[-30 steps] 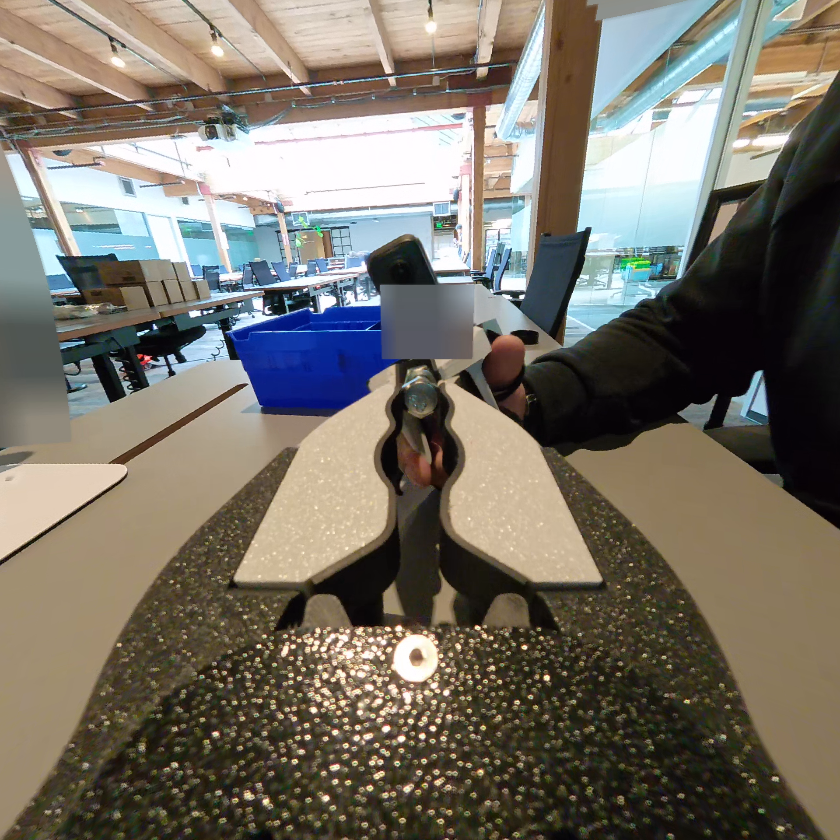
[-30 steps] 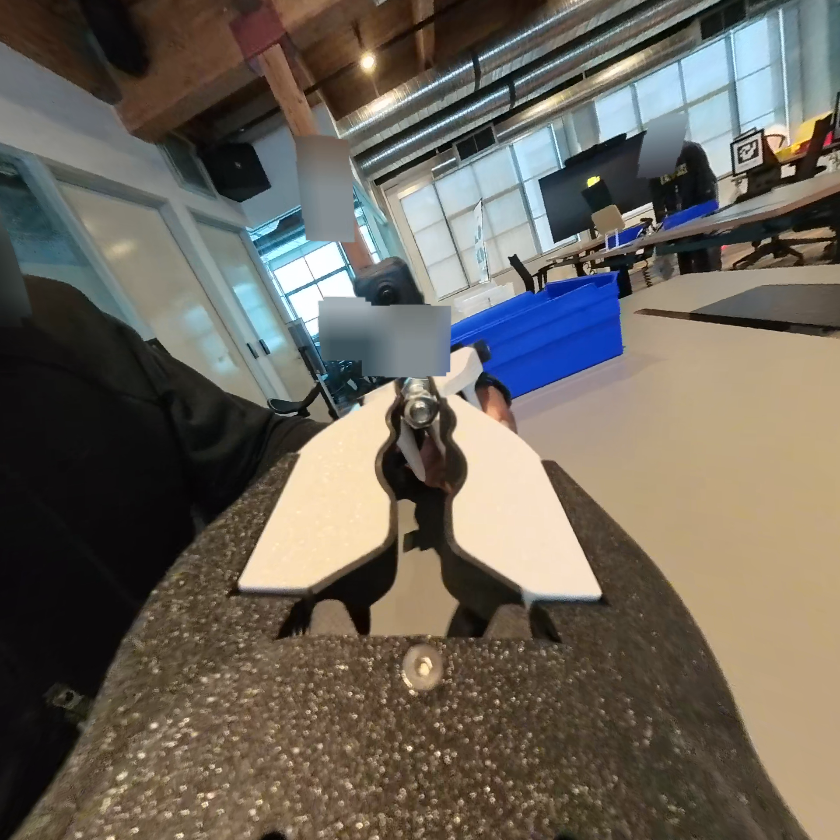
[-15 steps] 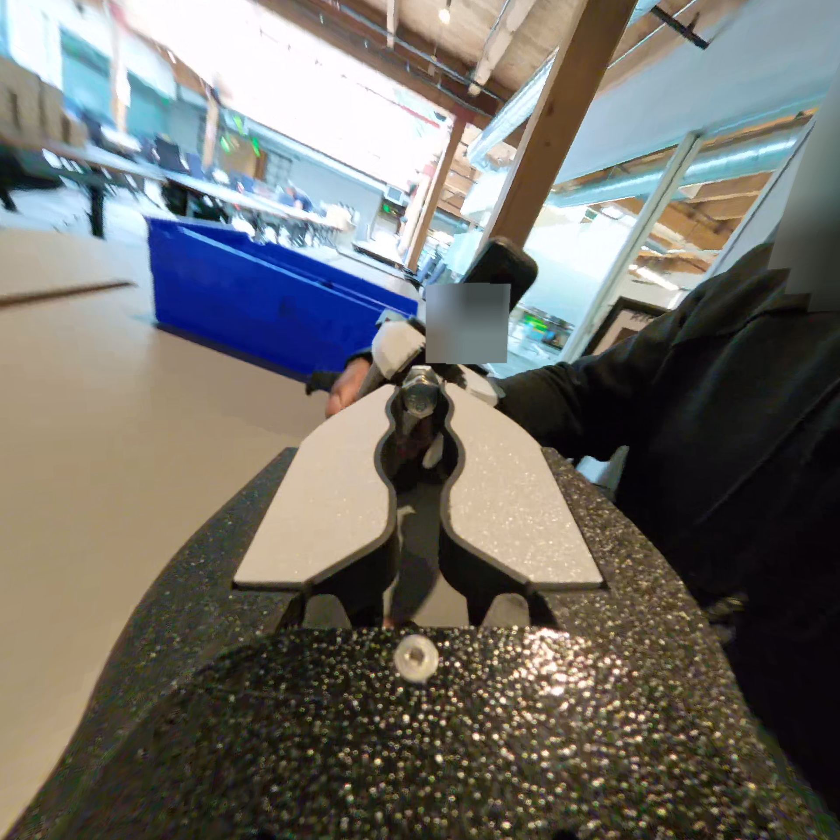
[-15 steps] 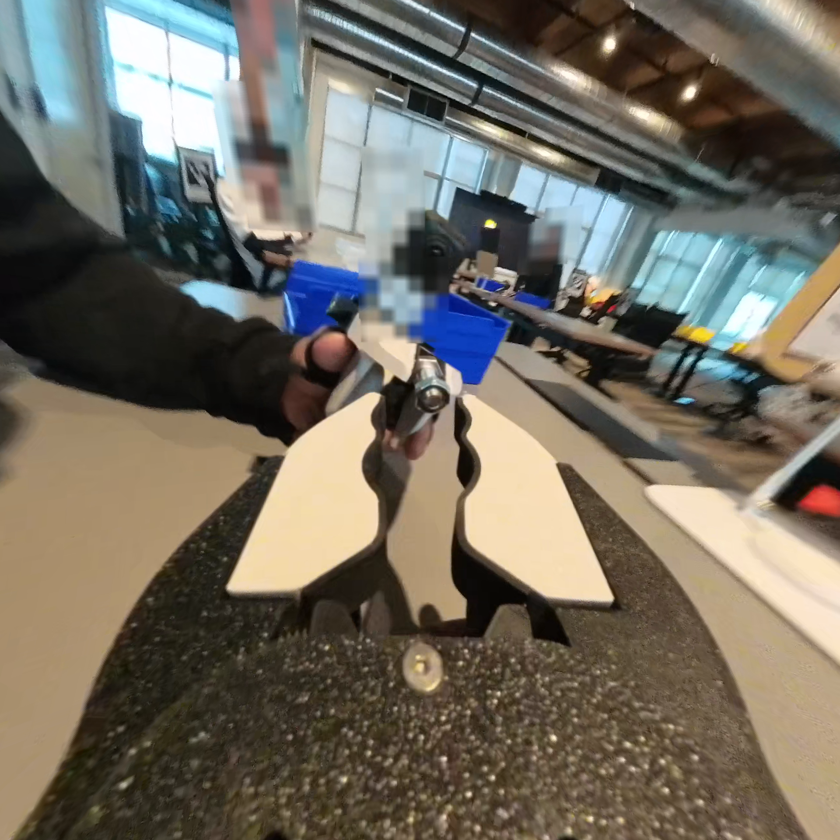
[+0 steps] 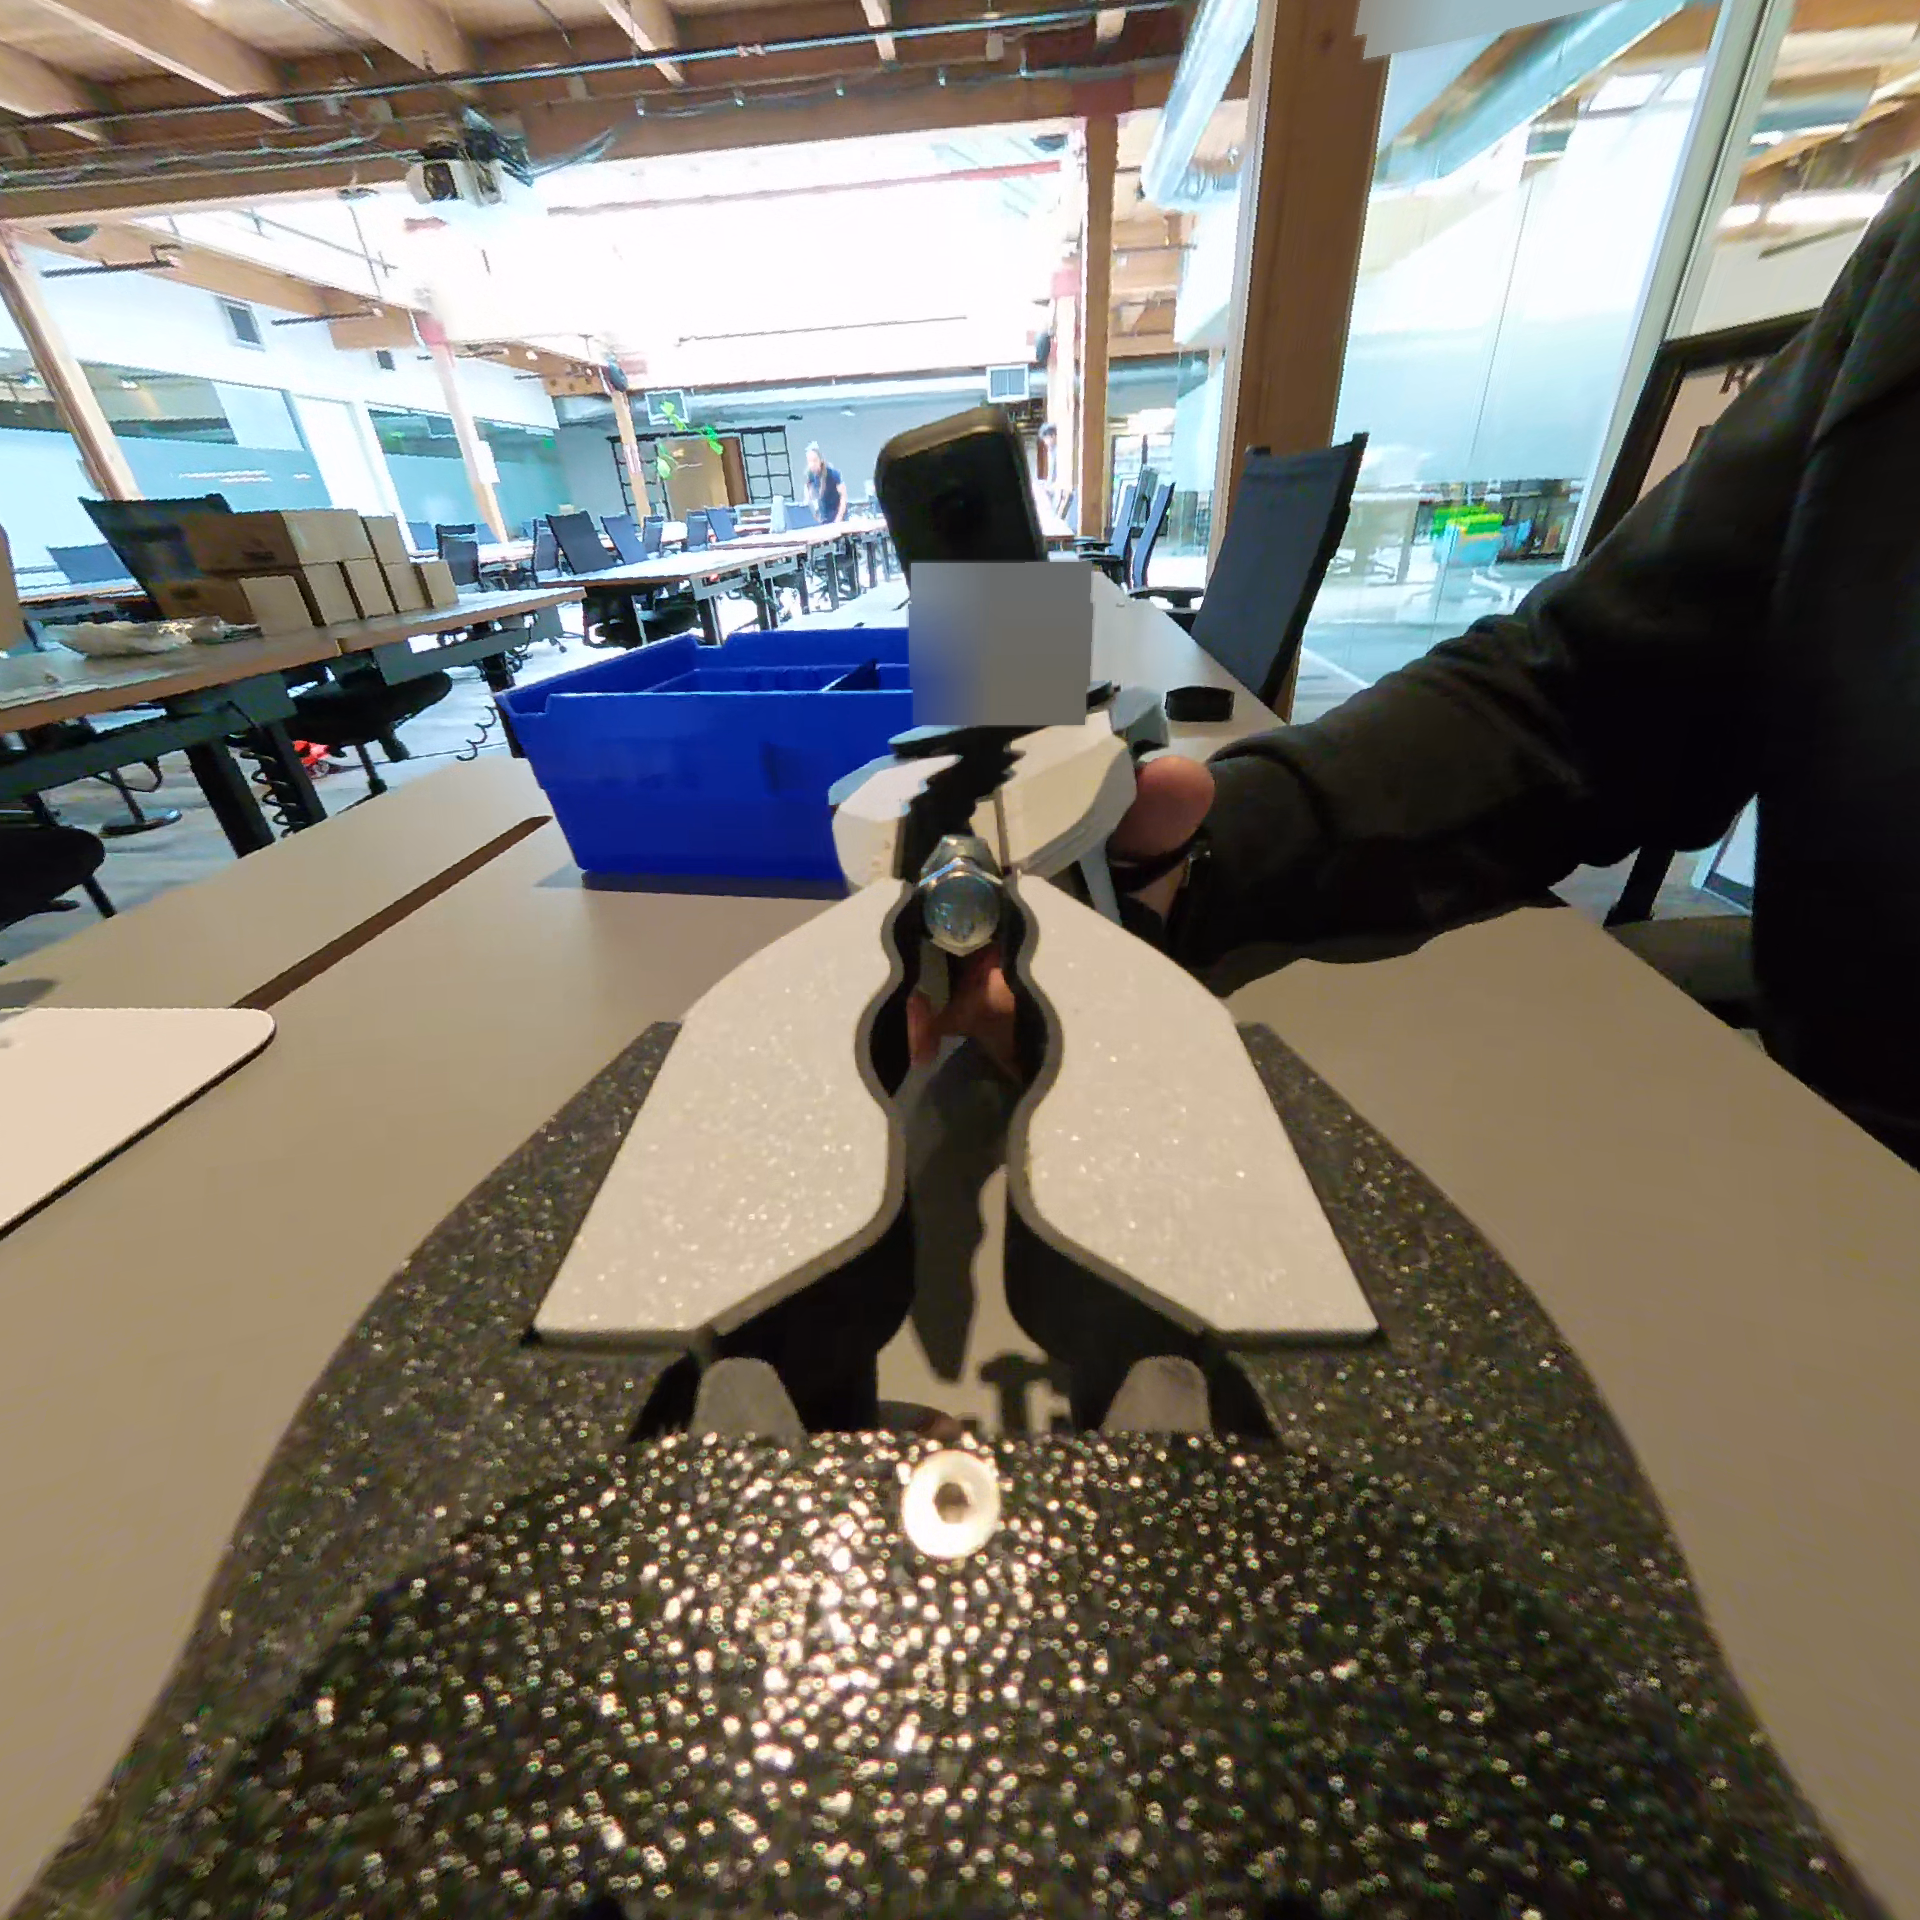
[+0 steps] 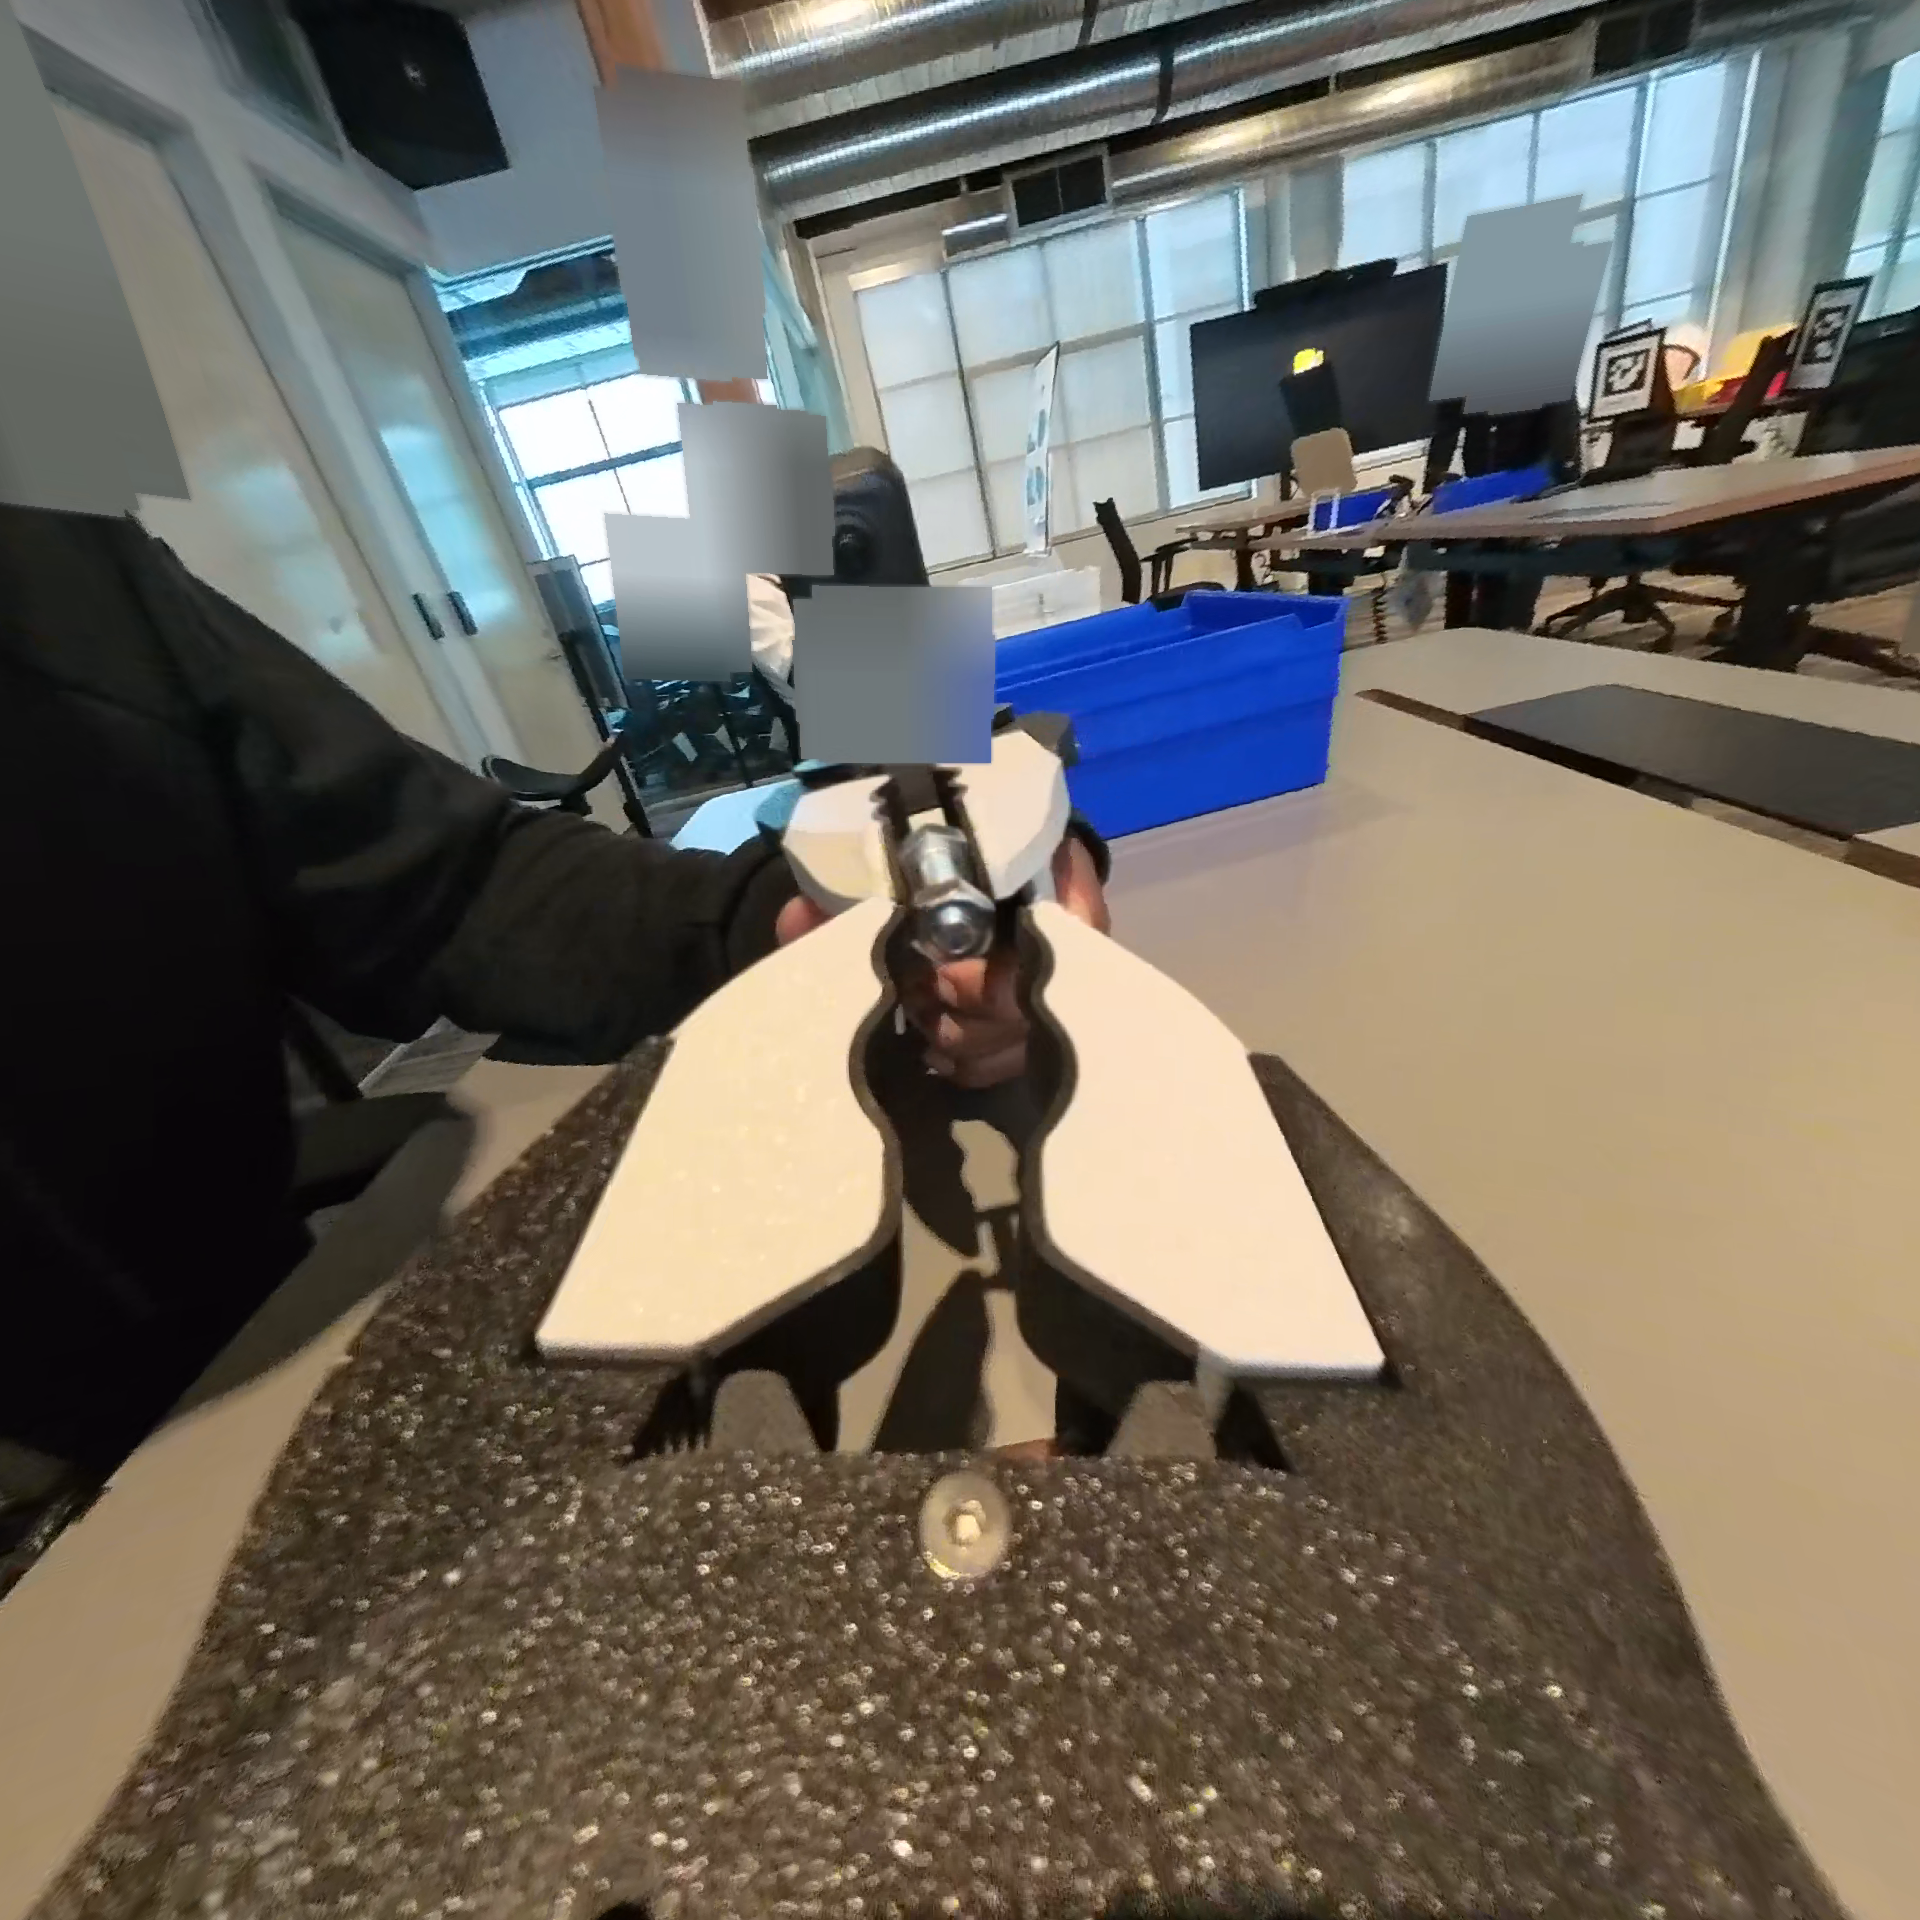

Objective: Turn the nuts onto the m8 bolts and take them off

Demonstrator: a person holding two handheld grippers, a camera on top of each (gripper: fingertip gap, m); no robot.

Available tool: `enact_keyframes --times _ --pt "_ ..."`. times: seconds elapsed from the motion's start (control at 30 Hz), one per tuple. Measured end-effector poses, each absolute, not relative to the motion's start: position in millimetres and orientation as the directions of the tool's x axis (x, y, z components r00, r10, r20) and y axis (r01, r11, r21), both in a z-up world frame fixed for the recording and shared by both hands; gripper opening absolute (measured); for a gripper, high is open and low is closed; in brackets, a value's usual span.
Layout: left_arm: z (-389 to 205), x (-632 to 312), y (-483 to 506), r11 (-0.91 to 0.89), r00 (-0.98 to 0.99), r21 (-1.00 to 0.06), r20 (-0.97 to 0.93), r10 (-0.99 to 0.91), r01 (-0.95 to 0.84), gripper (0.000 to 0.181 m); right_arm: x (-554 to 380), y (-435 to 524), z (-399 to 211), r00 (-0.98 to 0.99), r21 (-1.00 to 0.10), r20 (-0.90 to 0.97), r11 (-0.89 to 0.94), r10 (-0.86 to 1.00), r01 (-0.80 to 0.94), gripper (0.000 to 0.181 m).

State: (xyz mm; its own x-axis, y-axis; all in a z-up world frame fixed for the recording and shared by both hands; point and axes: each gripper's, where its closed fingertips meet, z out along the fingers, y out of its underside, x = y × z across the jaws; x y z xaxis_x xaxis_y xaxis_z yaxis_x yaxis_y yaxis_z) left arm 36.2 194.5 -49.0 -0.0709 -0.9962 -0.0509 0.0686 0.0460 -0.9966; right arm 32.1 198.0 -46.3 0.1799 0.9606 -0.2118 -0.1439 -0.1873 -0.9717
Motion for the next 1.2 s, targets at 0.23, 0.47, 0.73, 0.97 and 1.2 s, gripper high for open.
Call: enact_keyframes --times 0.23,0.47,0.73,0.97,1.2 --pt "-52 39 187 -0.194 -0.19 -0.981 0.189 -0.963 0.006 0.014 32 191 -44 0.25 -0.992 0.052 0.079 0.967 -0.098 0.014" --pt "-53 40 193 -0.372 -0.203 -0.928 0.364 -0.909 -0.001 0.014 33 195 -48 0.382 -0.926 0.37 0.37 0.847 0.076 0.021" --pt "-45 35 197 0.078 -0.04 -0.994 -0.081 -0.996 0.073 0.014 30 193 -41 0.167 -0.963 -0.248 -0.224 0.954 -0.152 0.029" --pt "-53 34 192 0.034 -0.105 -0.999 -0.037 -0.994 0.024 0.014 29 193 -54 0.233 -0.991 -0.13 -0.123 0.964 -0.045 0.013" --pt "-61 35 177 -0.398 -0.302 -0.91 0.414 -0.859 -0.114 0.014 33 186 -59 0.333 -0.835 0.55 0.511 0.766 0.204 0.013"
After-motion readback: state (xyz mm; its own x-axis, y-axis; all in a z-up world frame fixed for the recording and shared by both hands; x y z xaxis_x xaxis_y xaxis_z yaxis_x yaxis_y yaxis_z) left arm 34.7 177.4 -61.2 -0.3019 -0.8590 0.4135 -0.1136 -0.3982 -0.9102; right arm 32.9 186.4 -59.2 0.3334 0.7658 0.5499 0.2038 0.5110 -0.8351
